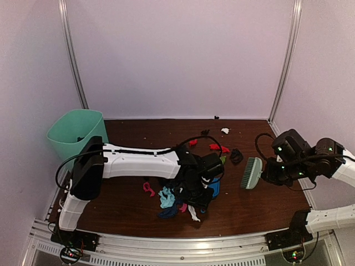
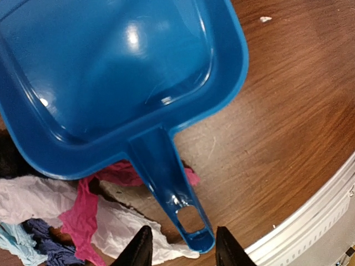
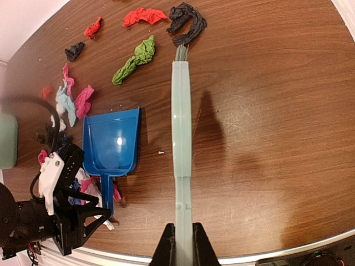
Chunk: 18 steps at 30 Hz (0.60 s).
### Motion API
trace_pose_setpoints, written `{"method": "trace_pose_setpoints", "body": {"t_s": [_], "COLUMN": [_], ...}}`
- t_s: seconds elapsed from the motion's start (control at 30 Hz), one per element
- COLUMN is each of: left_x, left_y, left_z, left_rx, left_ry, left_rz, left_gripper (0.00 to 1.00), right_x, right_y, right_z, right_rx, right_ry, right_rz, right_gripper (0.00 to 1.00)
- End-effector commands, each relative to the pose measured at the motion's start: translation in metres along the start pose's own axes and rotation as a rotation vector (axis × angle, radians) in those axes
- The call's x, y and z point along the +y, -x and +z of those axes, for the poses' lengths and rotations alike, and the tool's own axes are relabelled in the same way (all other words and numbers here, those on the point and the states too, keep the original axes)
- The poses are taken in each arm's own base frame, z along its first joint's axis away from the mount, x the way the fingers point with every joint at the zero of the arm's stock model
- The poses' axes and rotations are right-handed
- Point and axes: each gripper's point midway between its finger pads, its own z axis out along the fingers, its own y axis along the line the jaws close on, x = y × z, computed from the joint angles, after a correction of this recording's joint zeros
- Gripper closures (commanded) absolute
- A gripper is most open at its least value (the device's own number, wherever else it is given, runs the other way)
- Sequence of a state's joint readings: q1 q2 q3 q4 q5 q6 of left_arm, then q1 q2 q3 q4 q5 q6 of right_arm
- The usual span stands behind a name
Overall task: Sweep away the paper scraps from the table
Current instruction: Pick up the dustpan from the center of the board.
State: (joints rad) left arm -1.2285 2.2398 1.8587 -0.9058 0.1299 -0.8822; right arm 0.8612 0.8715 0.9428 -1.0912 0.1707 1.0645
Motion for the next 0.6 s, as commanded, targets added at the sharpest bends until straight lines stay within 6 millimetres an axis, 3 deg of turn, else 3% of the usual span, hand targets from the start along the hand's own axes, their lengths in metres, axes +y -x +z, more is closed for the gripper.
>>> {"method": "trace_pose_setpoints", "body": {"t_s": [0.0, 0.43, 0.57], "left_x": [-0.007, -0.01, -0.007], "left_y": [0.01, 0.017, 0.019], "left_z": [0.009, 0.022, 0.025], "left_rx": [-0.029, -0.038, -0.044], "left_ry": [-0.017, -0.02, -0.006], "left_rz": [-0.018, -0.019, -0.024], "left_gripper": [0.47, 0.44, 0.47], "right_x": [-0.006, -0.005, -0.005], "right_y": [0.006, 0.006, 0.005], "right_z": [-0.007, -0.007, -0.006], "right_rx": [-0.028, -0.028, -0.026], "right_ry": [-0.017, -0.004, -0.003], "right_rz": [-0.004, 0.0, 0.001], "right_gripper": [1.0, 1.0, 1.0]}}
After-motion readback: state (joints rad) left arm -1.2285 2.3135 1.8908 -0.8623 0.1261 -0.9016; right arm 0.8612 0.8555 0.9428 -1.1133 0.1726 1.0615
